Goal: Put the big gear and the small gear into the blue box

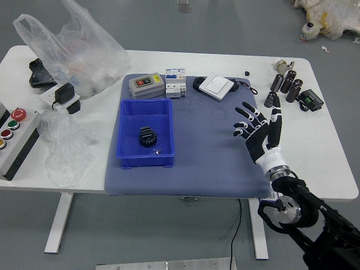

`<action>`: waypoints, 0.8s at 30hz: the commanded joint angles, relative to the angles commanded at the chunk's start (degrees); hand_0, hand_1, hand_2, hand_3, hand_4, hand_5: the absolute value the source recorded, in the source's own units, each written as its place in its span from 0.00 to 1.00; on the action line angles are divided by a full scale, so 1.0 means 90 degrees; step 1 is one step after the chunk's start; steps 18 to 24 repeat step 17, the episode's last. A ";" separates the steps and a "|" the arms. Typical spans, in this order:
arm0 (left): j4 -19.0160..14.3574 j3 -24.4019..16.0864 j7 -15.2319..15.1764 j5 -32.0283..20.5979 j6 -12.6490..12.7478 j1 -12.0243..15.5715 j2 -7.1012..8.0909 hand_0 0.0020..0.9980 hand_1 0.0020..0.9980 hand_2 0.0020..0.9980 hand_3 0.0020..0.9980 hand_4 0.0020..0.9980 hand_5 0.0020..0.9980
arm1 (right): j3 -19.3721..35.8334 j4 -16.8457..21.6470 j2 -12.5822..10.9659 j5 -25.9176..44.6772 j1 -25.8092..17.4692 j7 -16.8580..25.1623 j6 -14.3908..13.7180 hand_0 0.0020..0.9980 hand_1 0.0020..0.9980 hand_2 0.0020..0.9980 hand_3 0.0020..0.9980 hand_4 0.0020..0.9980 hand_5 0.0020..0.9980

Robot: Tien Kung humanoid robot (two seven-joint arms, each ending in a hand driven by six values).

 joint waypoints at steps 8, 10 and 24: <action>0.0000 -0.0010 0.0004 0.0000 0.0001 -0.0004 0.0001 0.64 0.61 0.60 0.65 0.64 0.31 | 0.0007 -0.0010 0.0009 0.0043 -0.0003 -0.0083 -0.0038 0.66 0.70 0.71 0.72 1.00 1.00; 0.0000 -0.0008 0.0002 -0.0005 0.0001 -0.0006 -0.0001 0.64 0.61 0.60 0.65 0.64 0.31 | 0.0009 -0.0001 0.0008 -0.0010 0.0000 -0.0085 -0.0064 0.66 0.70 0.71 0.72 1.00 1.00; 0.0000 -0.0008 0.0006 -0.0010 0.0000 -0.0002 -0.0012 0.64 0.61 0.60 0.65 0.64 0.31 | 0.0011 -0.0002 0.0019 -0.0053 0.0003 -0.0078 -0.0087 0.70 0.75 0.74 0.74 1.00 1.00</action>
